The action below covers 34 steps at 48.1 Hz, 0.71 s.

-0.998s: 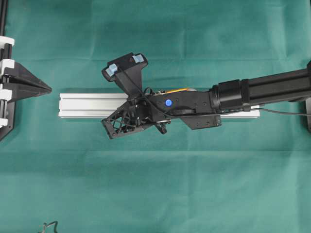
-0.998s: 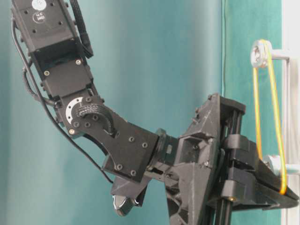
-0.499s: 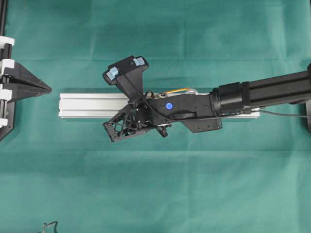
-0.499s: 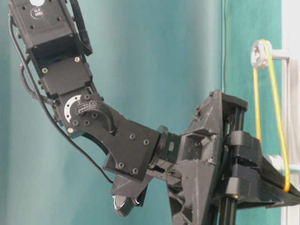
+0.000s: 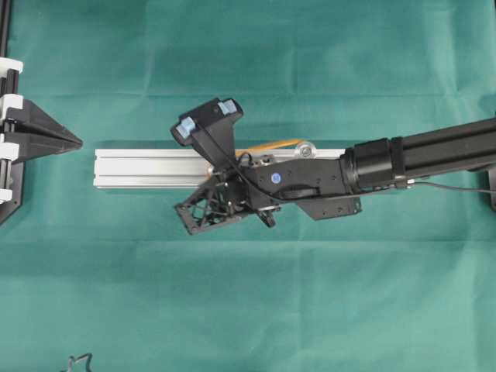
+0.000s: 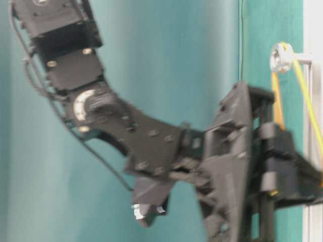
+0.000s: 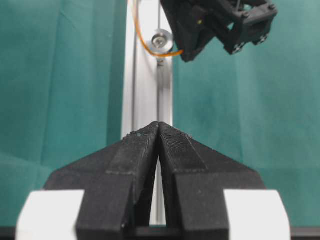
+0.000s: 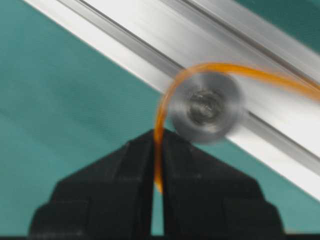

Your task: Hook the rubber onto the shaft.

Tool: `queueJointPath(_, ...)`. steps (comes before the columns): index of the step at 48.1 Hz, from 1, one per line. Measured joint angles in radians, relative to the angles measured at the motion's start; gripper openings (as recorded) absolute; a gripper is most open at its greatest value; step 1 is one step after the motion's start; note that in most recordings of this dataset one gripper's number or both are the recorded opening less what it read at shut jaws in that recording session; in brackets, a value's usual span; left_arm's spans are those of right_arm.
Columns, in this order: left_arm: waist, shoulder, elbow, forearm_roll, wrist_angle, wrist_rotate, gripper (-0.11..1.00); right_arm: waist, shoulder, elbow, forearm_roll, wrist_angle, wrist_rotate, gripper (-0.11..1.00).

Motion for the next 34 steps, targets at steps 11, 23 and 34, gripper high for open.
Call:
queueJointPath(11,0.0,0.0,0.002,0.0,0.0,0.0,0.0,0.0,-0.017,0.037,0.0,0.0,0.0,0.05)
queueJointPath(23,0.0,0.0,0.002,0.0,0.0,0.0,0.0,0.002,-0.044,0.077,0.0,-0.002,0.0,0.05)
queueJointPath(34,0.0,0.0,0.0,0.0,-0.002,0.0,0.0,0.003,-0.071,0.104,-0.002,0.0,-0.002,0.05)
